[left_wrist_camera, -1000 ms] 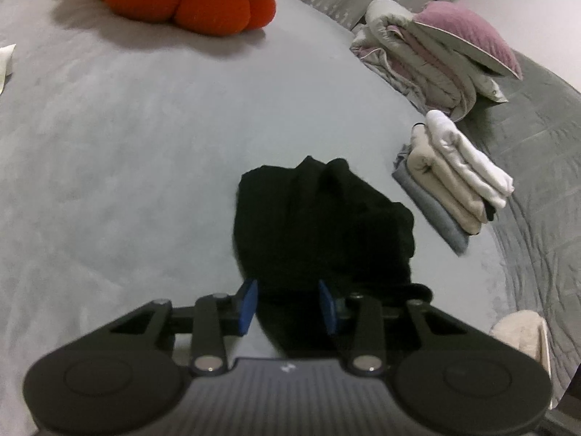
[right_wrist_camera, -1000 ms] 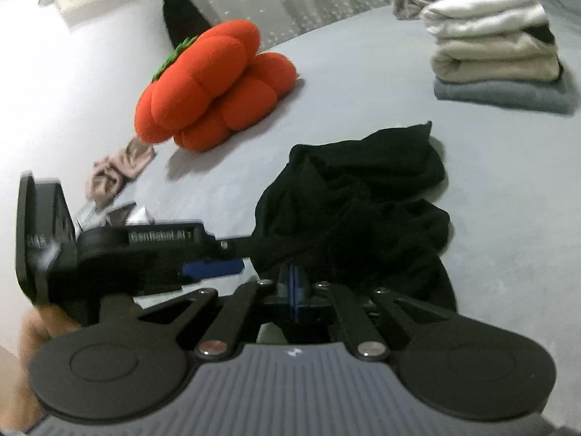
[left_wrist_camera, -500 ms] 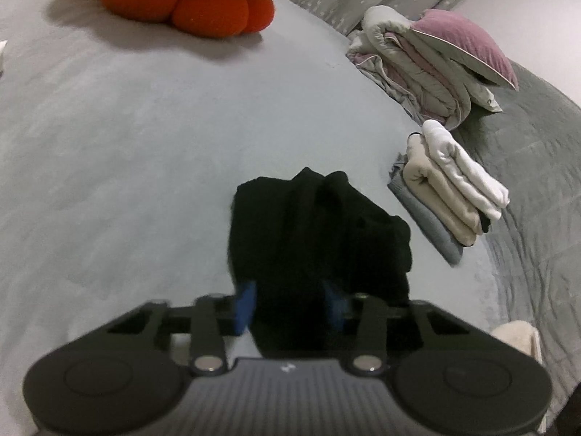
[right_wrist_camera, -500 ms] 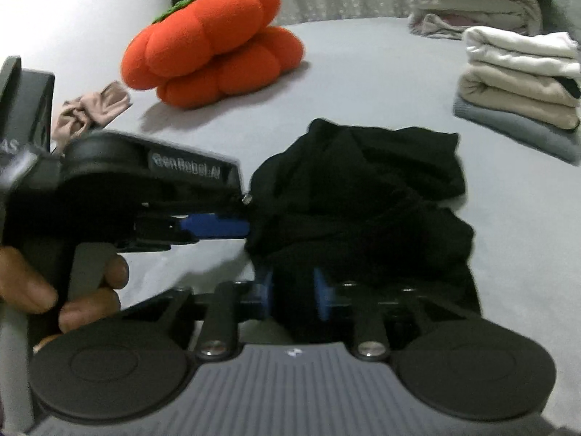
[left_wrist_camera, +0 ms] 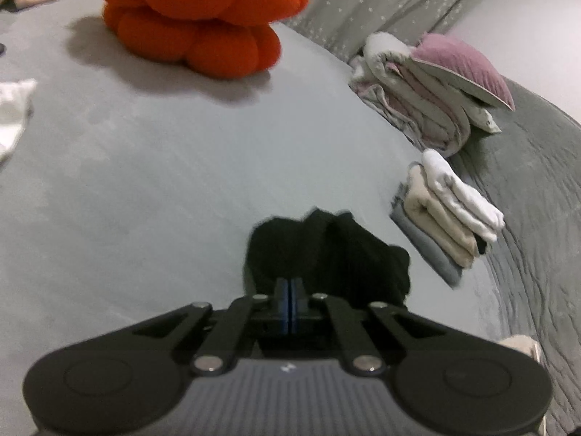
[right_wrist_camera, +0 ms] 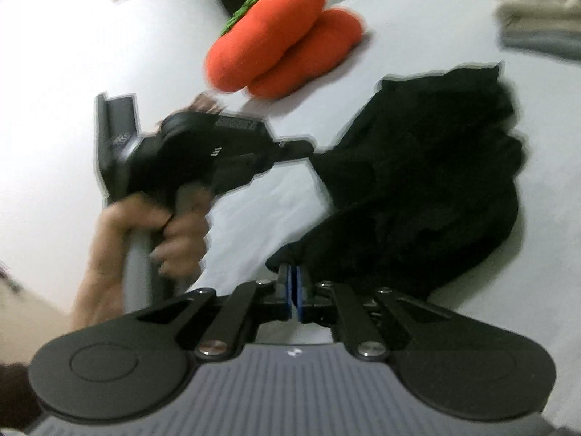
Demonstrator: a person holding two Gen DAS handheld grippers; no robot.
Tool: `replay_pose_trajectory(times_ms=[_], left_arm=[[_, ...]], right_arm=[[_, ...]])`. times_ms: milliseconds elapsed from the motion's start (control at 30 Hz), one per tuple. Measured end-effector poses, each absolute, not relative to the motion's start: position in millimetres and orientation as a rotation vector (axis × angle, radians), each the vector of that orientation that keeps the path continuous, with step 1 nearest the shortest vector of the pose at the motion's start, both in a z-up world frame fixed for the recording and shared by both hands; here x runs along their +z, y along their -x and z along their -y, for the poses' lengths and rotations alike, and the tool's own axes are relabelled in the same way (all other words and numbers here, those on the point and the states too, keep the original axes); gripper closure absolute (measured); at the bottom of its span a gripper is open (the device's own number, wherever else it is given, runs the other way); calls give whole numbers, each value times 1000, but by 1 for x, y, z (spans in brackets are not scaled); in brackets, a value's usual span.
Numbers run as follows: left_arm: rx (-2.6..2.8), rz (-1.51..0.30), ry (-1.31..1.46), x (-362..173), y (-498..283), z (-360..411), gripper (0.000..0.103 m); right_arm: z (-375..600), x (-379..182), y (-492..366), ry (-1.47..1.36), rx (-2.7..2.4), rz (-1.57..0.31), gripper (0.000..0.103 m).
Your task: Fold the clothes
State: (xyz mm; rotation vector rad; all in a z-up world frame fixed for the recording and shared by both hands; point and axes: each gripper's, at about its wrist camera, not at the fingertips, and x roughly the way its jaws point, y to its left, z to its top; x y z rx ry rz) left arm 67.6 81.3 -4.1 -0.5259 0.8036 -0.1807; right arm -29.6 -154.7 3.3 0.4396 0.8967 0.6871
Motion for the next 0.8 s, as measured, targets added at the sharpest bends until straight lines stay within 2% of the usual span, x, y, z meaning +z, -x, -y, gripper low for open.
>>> replay_pose_trajectory(times_ms=[500, 600, 700, 733, 767, 800], left_arm=[[75, -744, 349, 10, -58, -156, 102], [90, -767, 328, 3, -59, -163, 102], [64, -804, 347, -5, -59, -167, 101], [53, -815, 356, -7, -59, -169, 100], [41, -826, 365, -9, -58, -171, 96], [35, -829, 370, -9, -57, -173, 91]], right_arm=[[75, 4, 49, -345, 998, -1037, 98], [80, 1, 40, -349, 952, -1031, 90], [90, 0, 28, -370, 885, -1015, 88], [94, -1, 24, -377, 862, -1009, 84], [97, -1, 20, -384, 840, -1004, 77], [101, -1, 16, -391, 817, -998, 55]])
